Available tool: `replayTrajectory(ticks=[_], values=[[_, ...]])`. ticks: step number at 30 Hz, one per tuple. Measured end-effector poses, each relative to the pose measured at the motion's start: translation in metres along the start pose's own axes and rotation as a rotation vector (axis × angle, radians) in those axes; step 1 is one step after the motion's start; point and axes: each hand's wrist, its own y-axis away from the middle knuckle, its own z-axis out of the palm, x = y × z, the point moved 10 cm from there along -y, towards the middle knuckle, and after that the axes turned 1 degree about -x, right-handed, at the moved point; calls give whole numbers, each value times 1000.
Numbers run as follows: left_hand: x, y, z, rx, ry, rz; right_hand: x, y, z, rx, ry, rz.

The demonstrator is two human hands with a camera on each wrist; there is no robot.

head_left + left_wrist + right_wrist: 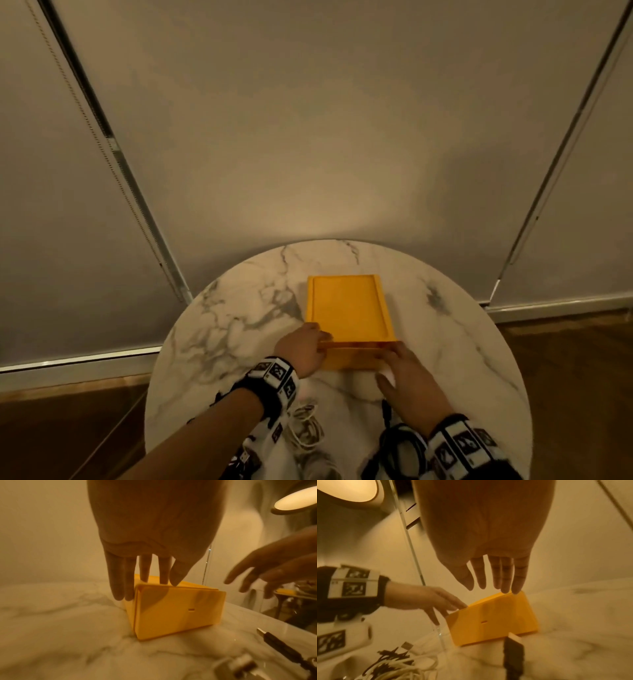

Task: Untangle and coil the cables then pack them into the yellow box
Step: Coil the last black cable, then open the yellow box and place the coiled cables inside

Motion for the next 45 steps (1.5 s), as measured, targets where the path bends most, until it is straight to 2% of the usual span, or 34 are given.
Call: replayTrajectory(ticks=[3, 6, 10, 13, 17, 21, 27, 38, 45], values=[[9, 2, -29, 59, -281, -38, -27, -20, 30, -107, 46, -66], [30, -6, -44, 18, -478, 32, -34, -33, 49, -187, 34, -15], [34, -32, -18, -176, -493, 131, -34, -40, 56, -186, 0, 13], [23, -47, -3, -265, -534, 114, -31, -50, 53, -172, -60, 16], [6, -54, -10, -285, -530, 71, -31, -67, 49, -167, -121, 75], [-7, -57, -12, -293, -496, 24, -35, -69, 55, -146, -170, 72], [-7, -59, -9, -280, -510, 36, -40, -37, 60, -114, -92, 51], [-2, -54, -8, -269, -534, 62, -52, 16, 59, -110, -26, 163], [1, -50, -7, -275, -522, 68, -63, 32, 56, -91, 0, 143]])
